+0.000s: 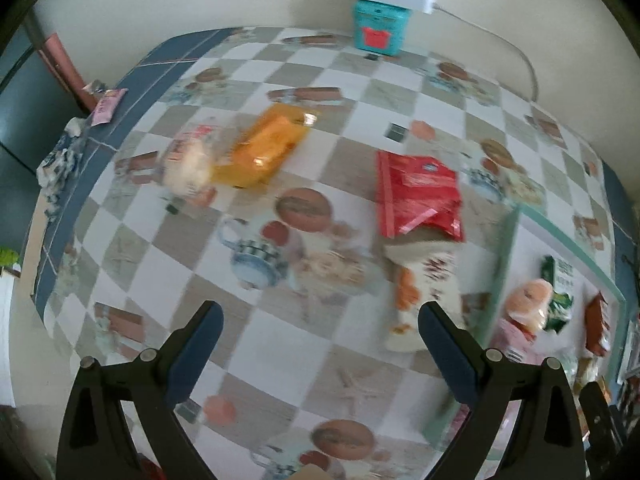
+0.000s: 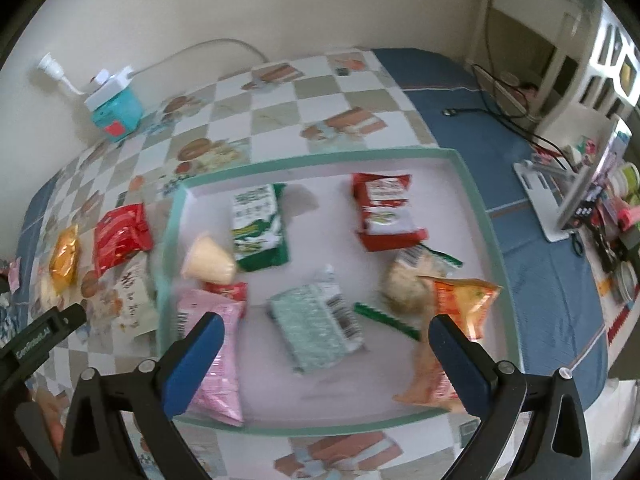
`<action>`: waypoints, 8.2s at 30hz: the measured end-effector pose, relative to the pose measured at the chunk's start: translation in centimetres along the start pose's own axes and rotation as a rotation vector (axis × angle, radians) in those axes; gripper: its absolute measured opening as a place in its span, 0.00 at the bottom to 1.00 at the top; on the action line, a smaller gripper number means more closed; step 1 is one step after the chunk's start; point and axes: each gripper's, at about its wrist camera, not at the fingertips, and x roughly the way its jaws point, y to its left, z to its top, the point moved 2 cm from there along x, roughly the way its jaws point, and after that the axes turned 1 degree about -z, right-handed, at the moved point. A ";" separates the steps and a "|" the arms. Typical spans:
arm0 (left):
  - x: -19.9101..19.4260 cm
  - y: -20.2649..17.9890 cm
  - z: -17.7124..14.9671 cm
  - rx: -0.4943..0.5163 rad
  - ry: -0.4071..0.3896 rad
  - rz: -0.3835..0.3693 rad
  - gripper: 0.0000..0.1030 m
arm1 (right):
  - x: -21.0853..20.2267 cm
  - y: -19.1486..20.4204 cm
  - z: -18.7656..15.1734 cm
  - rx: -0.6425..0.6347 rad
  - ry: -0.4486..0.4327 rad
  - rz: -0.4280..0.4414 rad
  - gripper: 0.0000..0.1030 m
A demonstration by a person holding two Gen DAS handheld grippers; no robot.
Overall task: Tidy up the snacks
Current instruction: 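Move both tools back over the remaining snacks, then grasp the orange cake bag with left tool while right tool grasps the red nice pack, then carry the orange cake bag and red nice pack over the tray, then open both tools to drop the two packs into the tray, then move both tools back toward the white biscuit pack on the table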
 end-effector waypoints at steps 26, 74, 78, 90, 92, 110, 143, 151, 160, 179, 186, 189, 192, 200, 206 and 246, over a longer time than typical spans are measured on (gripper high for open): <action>1.5 14.4 4.7 -0.204 -0.002 0.054 0.95 | 0.7 14.7 -0.3 -0.171 0.011 0.122 1.00; 7.1 5.6 12.5 0.115 -0.091 -0.023 0.95 | 10.3 21.7 4.5 -0.224 0.017 0.233 0.89; 7.3 4.7 12.3 0.149 -0.097 -0.009 0.94 | 10.4 21.1 4.7 -0.207 0.020 0.232 0.83; 7.2 3.7 12.2 0.170 -0.097 -0.030 0.82 | 10.1 20.4 5.1 -0.188 0.008 0.243 0.72; 7.6 3.5 12.1 0.168 -0.087 -0.020 0.71 | 10.2 20.3 5.1 -0.187 0.009 0.244 0.72; 9.4 2.9 11.3 0.169 -0.052 0.050 0.46 | 9.7 20.2 5.1 -0.198 0.008 0.240 0.58; -5.7 1.9 6.9 0.098 -0.219 -0.058 0.41 | -3.3 13.0 4.4 -0.114 -0.142 0.246 0.58; -7.0 0.6 3.5 0.117 -0.216 -0.077 0.41 | -4.6 9.2 1.0 -0.069 -0.129 0.230 0.58; -8.1 -2.8 1.2 0.194 -0.235 -0.068 0.41 | -5.1 6.3 -0.5 -0.054 -0.138 0.218 0.58; -6.2 -13.4 -3.4 0.405 -0.186 -0.071 0.41 | -1.2 -5.2 1.4 0.123 -0.095 0.141 0.58; -5.8 -17.0 -4.8 0.486 -0.188 -0.086 0.42 | -0.5 -6.6 1.5 0.147 -0.082 0.123 0.58; -5.3 -17.8 -5.3 0.502 -0.177 -0.088 0.42 | -0.4 -7.1 1.5 0.159 -0.080 0.125 0.58; -4.8 -18.0 -5.4 0.499 -0.159 -0.093 0.42 | -0.4 -7.4 1.6 0.167 -0.078 0.124 0.58; -4.3 -17.9 -5.4 0.477 -0.137 -0.131 0.42 | -0.1 -7.8 1.5 0.173 -0.068 0.117 0.58; -4.4 -17.6 -5.1 0.463 -0.141 -0.138 0.47 | 0.1 -7.9 1.5 0.170 -0.058 0.107 0.60; -2.3 -10.4 -2.0 0.139 -0.069 -0.050 0.95 | 0.4 -7.2 1.6 0.095 -0.077 0.048 1.00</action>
